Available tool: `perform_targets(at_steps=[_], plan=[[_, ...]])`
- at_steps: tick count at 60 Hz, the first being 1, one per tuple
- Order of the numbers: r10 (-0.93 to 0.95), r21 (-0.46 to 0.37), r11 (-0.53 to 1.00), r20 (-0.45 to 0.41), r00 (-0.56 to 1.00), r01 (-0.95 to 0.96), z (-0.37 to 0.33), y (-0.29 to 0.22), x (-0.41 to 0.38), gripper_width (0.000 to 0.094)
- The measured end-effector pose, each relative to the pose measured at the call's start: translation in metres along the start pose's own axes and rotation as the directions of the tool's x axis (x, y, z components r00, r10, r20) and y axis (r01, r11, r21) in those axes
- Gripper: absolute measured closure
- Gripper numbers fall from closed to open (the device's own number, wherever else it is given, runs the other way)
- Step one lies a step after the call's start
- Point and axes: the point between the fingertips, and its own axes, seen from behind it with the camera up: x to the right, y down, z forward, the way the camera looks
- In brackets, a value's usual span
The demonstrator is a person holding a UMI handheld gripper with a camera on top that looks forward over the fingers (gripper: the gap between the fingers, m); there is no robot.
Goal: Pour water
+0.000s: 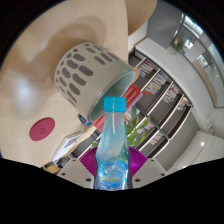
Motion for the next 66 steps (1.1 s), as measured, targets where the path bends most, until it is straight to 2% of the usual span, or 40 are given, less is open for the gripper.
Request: perform_targets(at_steps=[6,11,17,24,33,34,41,42,43,47,51,52,59,66], plan=[[0.227,-0.025,0.974,0.015,0.974,-0.227,-0.005,0.014,0.011,0.0557],[0.521,-0.022,0.854,0.020,0.854,-0.520,-0.013,0.027,0.028,0.0554],[0.816,-0.009,0.579,-0.009,0.579,-0.816,-0.024,0.044,0.063,0.0554],[0.985,0.062,0.169,0.009,0.170,-0.984,-0.035,0.076,0.086,0.0555],[0.944,0.068,-0.328,0.054,-0.325,-0.942,-0.038,0.098,0.078,0.0555],[0.928,0.064,-0.372,0.052,-0.369,-0.926,-0.037,0.088,0.073,0.0554],[0.821,0.010,-0.567,0.095,-0.564,-0.824,-0.031,0.092,0.038,0.0556],[0.809,0.005,-0.583,0.089,-0.580,-0.812,-0.026,0.073,0.031,0.0555],[0.805,-0.006,-0.588,0.094,-0.586,-0.809,-0.025,0.085,0.023,0.0554],[0.792,-0.027,-0.605,0.084,-0.605,-0.796,-0.016,0.081,-0.002,0.0555],[0.775,-0.057,-0.622,0.098,-0.624,-0.781,-0.008,0.073,-0.025,0.0555],[0.773,-0.055,-0.625,0.094,-0.627,-0.779,-0.004,0.052,-0.027,0.0555],[0.760,-0.101,-0.630,0.122,-0.638,-0.770,0.013,0.055,-0.064,0.0554],[0.758,-0.131,-0.628,0.116,-0.641,-0.767,0.020,0.027,-0.094,0.0528]])
